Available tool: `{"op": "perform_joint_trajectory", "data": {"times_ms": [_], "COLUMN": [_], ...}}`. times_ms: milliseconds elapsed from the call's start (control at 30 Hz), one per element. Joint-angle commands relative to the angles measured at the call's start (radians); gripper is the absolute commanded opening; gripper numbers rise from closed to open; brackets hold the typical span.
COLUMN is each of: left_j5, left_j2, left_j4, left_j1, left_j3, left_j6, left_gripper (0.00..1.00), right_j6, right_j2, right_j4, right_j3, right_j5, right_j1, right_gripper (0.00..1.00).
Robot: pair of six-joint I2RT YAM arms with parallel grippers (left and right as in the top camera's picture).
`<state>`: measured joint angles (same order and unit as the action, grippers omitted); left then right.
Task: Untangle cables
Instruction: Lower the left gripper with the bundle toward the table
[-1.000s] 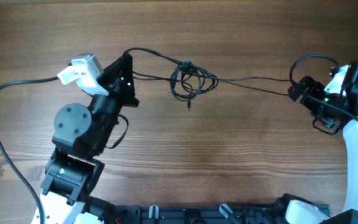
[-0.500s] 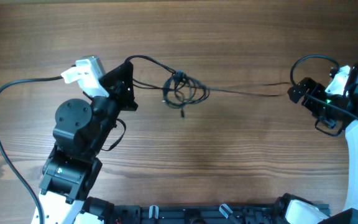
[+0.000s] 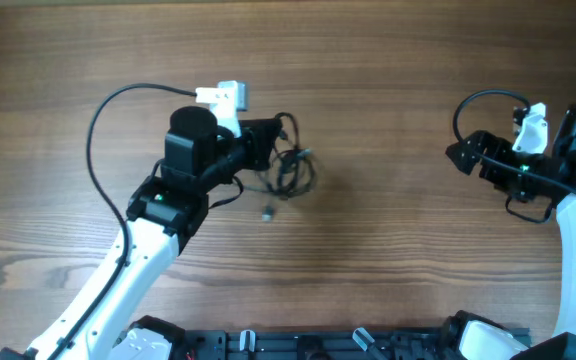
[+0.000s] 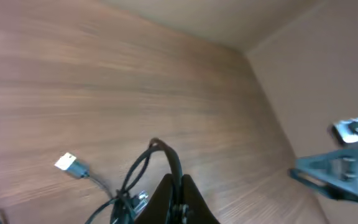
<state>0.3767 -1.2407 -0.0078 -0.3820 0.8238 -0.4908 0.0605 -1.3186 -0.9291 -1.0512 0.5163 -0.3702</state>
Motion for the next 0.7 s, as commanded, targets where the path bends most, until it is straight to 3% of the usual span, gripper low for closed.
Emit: {"op": "perform_joint_trajectory", "data": {"times_ms": [0,67,200,367,433,500,600,667], "left_j5": [0.137,0.177,0.129,-0.260,-0.344,-0.352,-0.350,-0.323], "left_j2": [0.010,0.010,0.008,0.001,-0.023,-0.064,-0.126,-0.160], "left_j4": [0.100,0.161,0.123,-0.129,-0.194,-0.215,-0.224,-0.233], "left_j1": [-0.042,-0.067,-0.075,-0.075,-0.075,-0.075,-0.075,-0.076], "left_j3": [0.013,0.013,0.013,0.013,0.013,0.013,0.013,0.013], "left_j6": [-0.018,-0.045,-0.040,-0.037,-0.037,-0.037,-0.037,-0.037], "left_gripper": [0.04,0.04,0.04,0.05,0.16,0.20,0.86,1.00], "right_j6": [-0.034,-0.034,-0.034,-0.034,-0.034,-0.034,-0.035,-0.036], "right_j2": [-0.011,-0.011,-0.011,-0.011,-0.011,-0.011,-0.011,-0.011], "right_j4": [-0.003,-0.003,-0.003,-0.003,-0.003,-0.003,-0.004,-0.008], "right_j3": [0.006,0.006,0.006,0.006,0.006,0.006,0.006,0.006], "right_j5": [0.023,0.023,0.023,0.023,0.023,0.023,0.023,0.023], "right_j1": [-0.004,-0.004,-0.004,-0.004,-0.004,-0.004,-0.004,-0.004], "right_gripper": [1.00,1.00,1.00,1.00,1.00,1.00,1.00,1.00]}}
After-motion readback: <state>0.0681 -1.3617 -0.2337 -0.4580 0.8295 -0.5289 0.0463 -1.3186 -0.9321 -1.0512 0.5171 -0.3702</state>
